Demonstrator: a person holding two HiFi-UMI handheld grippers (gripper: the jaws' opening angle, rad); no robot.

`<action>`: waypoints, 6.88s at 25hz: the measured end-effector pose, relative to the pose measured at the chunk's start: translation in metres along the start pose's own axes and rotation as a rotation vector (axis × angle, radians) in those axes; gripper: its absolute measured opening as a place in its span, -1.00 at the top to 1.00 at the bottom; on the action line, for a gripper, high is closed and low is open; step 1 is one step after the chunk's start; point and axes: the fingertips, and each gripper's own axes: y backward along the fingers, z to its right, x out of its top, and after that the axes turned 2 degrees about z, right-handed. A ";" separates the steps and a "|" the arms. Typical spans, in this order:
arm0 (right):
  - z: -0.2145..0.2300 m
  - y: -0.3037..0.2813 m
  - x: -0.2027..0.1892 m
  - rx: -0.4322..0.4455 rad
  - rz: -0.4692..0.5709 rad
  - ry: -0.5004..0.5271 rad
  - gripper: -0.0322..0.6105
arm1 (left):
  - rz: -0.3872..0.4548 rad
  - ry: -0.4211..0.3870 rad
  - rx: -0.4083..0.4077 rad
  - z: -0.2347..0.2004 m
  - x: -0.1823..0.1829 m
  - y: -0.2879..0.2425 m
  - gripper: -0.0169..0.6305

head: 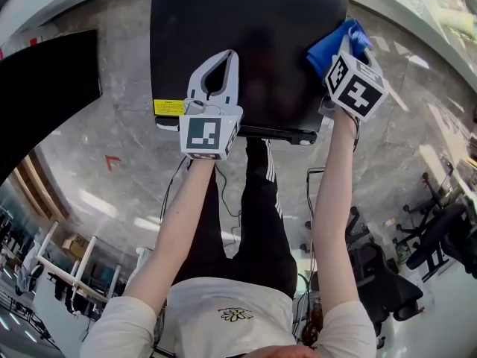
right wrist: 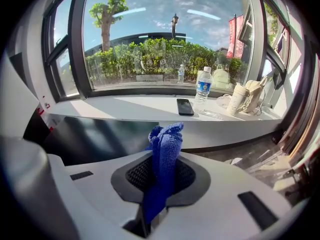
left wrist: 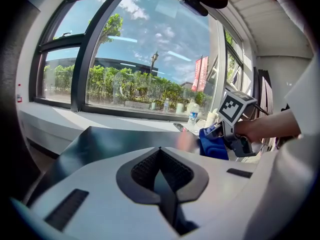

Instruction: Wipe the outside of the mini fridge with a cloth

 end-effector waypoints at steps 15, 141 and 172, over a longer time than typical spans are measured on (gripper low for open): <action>-0.079 0.069 0.050 0.175 0.157 -0.185 0.70 | 0.033 0.032 0.073 -0.055 0.015 0.042 0.93; -0.321 0.168 0.029 0.614 0.047 -0.109 0.71 | 0.044 0.112 0.294 -0.182 0.012 0.115 0.93; -0.400 0.084 -0.070 0.536 -0.190 0.048 0.71 | 0.013 0.147 0.313 -0.239 -0.018 0.123 0.93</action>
